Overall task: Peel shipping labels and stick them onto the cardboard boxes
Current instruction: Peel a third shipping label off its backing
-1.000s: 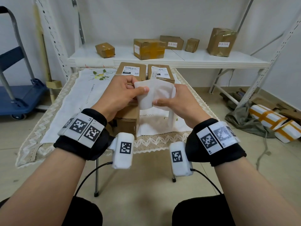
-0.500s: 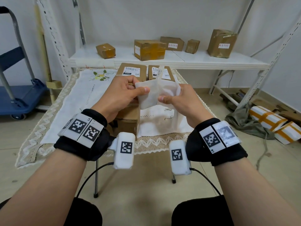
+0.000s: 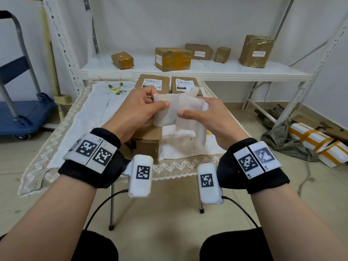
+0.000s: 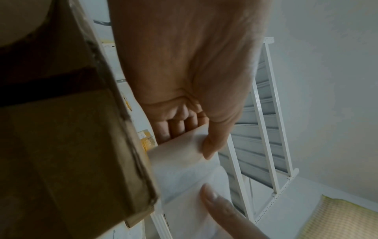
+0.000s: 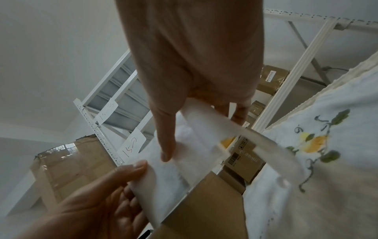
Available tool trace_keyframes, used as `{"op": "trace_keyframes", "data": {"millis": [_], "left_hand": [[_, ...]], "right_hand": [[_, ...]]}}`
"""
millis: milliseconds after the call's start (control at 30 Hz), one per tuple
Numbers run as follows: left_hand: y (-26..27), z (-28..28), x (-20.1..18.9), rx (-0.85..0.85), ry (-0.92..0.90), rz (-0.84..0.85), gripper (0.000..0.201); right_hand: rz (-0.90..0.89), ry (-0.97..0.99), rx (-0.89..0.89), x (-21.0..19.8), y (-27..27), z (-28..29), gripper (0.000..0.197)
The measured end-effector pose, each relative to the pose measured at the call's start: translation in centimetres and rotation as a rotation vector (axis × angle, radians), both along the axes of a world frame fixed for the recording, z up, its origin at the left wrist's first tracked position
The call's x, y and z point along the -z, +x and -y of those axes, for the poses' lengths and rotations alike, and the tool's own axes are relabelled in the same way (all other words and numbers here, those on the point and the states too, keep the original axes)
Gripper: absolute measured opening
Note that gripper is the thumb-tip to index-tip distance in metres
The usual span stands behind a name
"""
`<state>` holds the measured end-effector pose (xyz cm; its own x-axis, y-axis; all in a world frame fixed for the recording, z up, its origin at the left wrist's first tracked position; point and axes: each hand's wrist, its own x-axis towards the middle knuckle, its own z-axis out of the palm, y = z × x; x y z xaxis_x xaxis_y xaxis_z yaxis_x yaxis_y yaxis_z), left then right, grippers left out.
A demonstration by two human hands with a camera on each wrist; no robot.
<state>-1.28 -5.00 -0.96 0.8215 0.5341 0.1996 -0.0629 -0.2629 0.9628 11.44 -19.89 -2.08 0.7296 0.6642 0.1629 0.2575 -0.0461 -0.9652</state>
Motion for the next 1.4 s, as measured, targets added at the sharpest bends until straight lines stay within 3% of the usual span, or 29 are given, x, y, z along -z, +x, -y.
{"op": "trace_keyframes", "data": {"millis": [200,567,733,1033,1400], "left_hand": [[0.4,0.1,0.2,0.007,-0.052,0.000,0.026],[0.6,-0.3,0.1,0.088,-0.179,0.055,0.030],[0.6,-0.3,0.1,0.096,-0.226,0.075,0.031],[0.7,-0.4,0.3,0.036,-0.177,0.071,0.022],[0.3,-0.2,0.0,0.058,-0.112,-0.014,0.019]], "right_hand": [[-0.079,0.091,-0.003,-0.1,-0.3,-0.1,0.022],[-0.279,0.139,0.017,-0.2,0.4,0.1,0.026],[-0.322,0.154,0.037,-0.4,0.6,0.3,0.015],[-0.227,0.079,-0.055,-0.4,-0.2,-0.1,0.054],[0.070,-0.077,0.125,-0.2,0.1,-0.3,0.069]]}}
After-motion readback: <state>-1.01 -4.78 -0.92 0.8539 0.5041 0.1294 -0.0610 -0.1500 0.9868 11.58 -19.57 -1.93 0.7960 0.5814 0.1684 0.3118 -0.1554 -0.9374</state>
